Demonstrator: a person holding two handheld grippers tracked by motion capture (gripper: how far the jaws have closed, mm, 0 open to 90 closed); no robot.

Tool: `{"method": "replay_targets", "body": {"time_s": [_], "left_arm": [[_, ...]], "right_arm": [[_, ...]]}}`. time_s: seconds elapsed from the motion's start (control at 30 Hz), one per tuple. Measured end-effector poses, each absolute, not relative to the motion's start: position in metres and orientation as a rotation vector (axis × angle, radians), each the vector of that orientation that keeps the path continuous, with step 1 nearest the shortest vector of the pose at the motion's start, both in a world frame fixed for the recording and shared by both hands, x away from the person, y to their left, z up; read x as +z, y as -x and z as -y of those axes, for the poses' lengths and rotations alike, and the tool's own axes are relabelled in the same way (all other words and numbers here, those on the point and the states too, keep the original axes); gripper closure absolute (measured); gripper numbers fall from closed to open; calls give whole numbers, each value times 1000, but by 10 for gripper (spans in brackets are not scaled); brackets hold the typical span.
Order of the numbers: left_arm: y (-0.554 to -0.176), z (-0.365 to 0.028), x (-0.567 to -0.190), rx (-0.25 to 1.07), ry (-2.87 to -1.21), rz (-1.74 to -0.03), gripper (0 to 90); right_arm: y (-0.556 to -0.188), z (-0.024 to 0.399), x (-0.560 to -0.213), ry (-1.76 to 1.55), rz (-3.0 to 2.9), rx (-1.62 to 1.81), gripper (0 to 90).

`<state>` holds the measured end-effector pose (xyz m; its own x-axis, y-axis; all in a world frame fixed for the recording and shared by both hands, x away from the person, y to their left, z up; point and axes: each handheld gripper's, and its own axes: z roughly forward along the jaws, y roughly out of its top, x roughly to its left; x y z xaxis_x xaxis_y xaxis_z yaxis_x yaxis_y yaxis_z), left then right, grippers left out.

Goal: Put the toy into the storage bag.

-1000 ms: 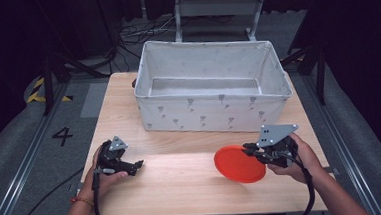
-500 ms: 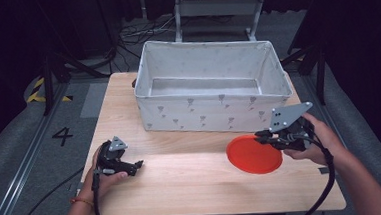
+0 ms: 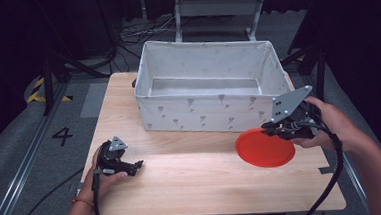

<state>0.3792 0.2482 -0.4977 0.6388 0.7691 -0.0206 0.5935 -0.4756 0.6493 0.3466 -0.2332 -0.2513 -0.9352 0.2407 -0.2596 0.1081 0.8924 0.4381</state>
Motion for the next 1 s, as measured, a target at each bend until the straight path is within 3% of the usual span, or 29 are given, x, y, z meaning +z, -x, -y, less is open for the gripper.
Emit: {"method": "replay_targets", "body": {"time_s": [0.43,1.0], "left_arm": [[-379,-248,-498,369,-2230,-1059,2],[-376,-250,-498,371,-2227,-1065,5]], "right_arm": [[-346,228,-195,-196,-2708,626,824],[-386,207,-138,-300,-2579,623,824]]}}
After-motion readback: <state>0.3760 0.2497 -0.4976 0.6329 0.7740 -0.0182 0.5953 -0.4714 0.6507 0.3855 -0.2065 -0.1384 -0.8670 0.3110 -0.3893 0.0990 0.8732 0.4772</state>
